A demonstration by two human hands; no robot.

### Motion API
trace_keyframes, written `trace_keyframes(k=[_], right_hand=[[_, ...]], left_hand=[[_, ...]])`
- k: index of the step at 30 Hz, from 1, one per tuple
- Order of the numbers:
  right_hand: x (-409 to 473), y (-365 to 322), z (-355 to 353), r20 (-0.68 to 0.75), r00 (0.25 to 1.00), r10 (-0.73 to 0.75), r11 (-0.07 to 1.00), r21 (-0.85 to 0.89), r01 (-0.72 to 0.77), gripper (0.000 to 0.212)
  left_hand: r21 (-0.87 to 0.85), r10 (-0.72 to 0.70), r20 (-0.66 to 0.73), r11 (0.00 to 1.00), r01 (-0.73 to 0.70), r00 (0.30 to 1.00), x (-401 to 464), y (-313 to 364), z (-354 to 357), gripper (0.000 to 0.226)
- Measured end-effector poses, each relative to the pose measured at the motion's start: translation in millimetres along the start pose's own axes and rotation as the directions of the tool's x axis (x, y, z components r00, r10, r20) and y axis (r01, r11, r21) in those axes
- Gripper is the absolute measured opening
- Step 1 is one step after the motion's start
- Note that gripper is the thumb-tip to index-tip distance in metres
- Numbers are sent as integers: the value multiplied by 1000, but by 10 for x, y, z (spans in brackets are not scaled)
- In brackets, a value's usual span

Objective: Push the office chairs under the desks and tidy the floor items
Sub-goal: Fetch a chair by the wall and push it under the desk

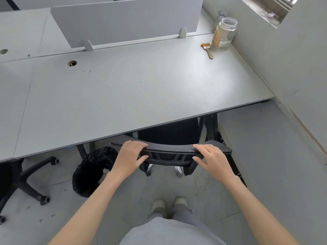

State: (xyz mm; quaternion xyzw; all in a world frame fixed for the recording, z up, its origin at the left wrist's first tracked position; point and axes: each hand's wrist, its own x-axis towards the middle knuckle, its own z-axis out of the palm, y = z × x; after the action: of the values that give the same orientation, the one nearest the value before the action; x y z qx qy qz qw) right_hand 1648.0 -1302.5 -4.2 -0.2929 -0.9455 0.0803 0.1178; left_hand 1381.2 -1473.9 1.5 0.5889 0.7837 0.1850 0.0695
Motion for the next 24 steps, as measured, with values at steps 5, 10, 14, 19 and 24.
trace_keyframes(k=[5,10,14,19,24], right_hand=[[-96,-151,73,-172,985,29,999,34,-23,26],[-73,-16,-23,-148,989,21,999,50,-14,22],[-41,295,-76,-115,993,-24,998,62,31,25],[72,770,-208,-66,988,-137,982,124,145,32],[193,1072,-323,-15,976,-218,963,162,217,30]], left_hand=[[-127,-76,-96,990,63,992,-39,63,22,32],[-144,-155,-135,980,136,979,-57,258,87,21],[-147,-209,-199,972,181,958,-89,528,238,23],[-178,-280,-308,956,235,909,-86,978,501,28],[-186,-375,-336,926,329,864,-37,1305,651,22]])
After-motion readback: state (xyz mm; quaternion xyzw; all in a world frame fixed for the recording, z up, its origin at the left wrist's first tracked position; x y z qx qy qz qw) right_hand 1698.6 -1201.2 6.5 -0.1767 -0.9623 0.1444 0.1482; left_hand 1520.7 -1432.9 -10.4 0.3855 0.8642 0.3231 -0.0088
